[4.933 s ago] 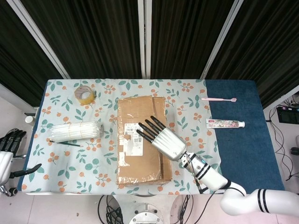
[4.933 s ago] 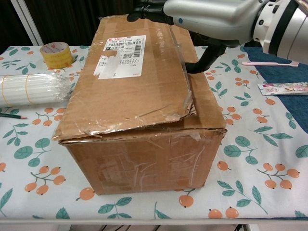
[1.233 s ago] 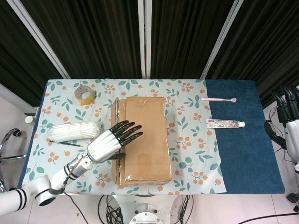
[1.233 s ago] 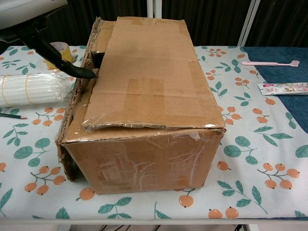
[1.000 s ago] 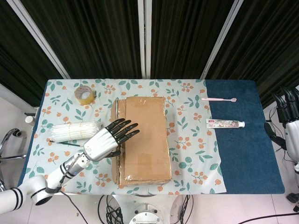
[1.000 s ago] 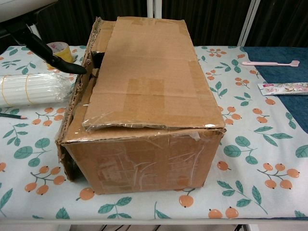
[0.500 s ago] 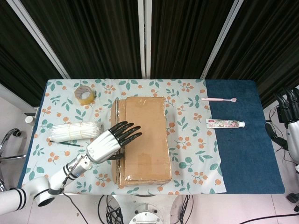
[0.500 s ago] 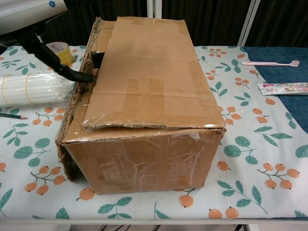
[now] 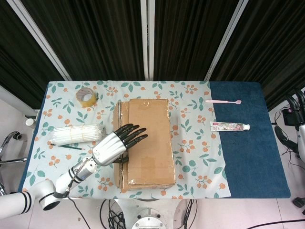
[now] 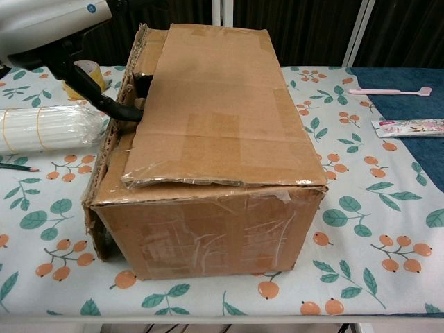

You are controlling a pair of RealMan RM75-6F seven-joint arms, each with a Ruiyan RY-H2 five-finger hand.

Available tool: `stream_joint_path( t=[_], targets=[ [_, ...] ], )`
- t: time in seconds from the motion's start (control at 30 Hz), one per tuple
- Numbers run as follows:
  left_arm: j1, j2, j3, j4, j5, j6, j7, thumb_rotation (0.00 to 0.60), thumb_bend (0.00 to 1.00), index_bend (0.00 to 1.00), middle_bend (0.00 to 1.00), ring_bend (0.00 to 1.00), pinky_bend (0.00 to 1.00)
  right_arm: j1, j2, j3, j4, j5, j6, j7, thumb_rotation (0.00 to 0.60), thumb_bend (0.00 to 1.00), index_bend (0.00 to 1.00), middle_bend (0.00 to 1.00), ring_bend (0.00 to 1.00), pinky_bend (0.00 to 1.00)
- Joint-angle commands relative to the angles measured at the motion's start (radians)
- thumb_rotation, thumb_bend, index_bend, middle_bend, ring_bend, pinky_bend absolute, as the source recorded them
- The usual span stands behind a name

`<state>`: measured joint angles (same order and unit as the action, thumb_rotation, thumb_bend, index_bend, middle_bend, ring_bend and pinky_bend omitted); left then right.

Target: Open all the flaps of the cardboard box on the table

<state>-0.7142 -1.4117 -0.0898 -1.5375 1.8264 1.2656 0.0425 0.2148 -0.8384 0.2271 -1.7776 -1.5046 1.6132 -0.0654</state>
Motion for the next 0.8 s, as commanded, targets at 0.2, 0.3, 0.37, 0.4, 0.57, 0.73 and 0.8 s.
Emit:
stream_joint_path(
  t=[0.2, 0.3, 0.37, 0.4, 0.57, 0.73, 0.8],
  targets=[
    [-0.014, 0.002, -0.018, -0.02, -0.031, -0.004, -0.015, 0.6, 0.05, 0.0, 0.03, 0.07, 0.15, -0.003, -0.003, 0.005, 0.017, 0.003, -0.002, 0.017, 0.6, 0.21, 0.0, 0.0, 0.0, 0.0],
    [-0.028, 0.013, -0.034, -0.043, -0.045, -0.015, -0.021, 0.6, 0.05, 0.0, 0.03, 0.07, 0.15, -0.004, -0.004, 0.007, 0.023, 0.003, -0.003, 0.023, 0.6, 0.21, 0.0, 0.0, 0.0, 0.0],
    [-0.036, 0.018, -0.039, -0.055, -0.051, -0.024, -0.021, 0.6, 0.05, 0.0, 0.03, 0.07, 0.15, -0.005, -0.005, 0.008, 0.026, 0.004, -0.003, 0.028, 0.6, 0.21, 0.0, 0.0, 0.0, 0.0],
    [-0.039, 0.02, -0.041, -0.059, -0.055, -0.029, -0.02, 0.6, 0.05, 0.0, 0.03, 0.07, 0.15, -0.006, -0.005, 0.008, 0.028, 0.004, -0.003, 0.03, 0.6, 0.21, 0.0, 0.0, 0.0, 0.0],
    [-0.063, 0.012, -0.059, -0.081, -0.074, -0.05, -0.019, 0.6, 0.05, 0.0, 0.03, 0.07, 0.15, -0.009, -0.008, 0.01, 0.038, 0.001, 0.002, 0.046, 0.6, 0.21, 0.0, 0.0, 0.0, 0.0],
    [-0.092, 0.001, -0.094, -0.102, -0.112, -0.072, -0.027, 0.6, 0.04, 0.0, 0.03, 0.07, 0.15, -0.016, -0.005, 0.013, 0.046, -0.004, 0.013, 0.065, 0.6, 0.21, 0.0, 0.0, 0.0, 0.0],
    [-0.105, -0.004, -0.107, -0.111, -0.126, -0.084, -0.022, 0.6, 0.04, 0.0, 0.03, 0.07, 0.15, -0.02, -0.004, 0.015, 0.05, -0.007, 0.021, 0.078, 0.6, 0.21, 0.0, 0.0, 0.0, 0.0]
  ],
)
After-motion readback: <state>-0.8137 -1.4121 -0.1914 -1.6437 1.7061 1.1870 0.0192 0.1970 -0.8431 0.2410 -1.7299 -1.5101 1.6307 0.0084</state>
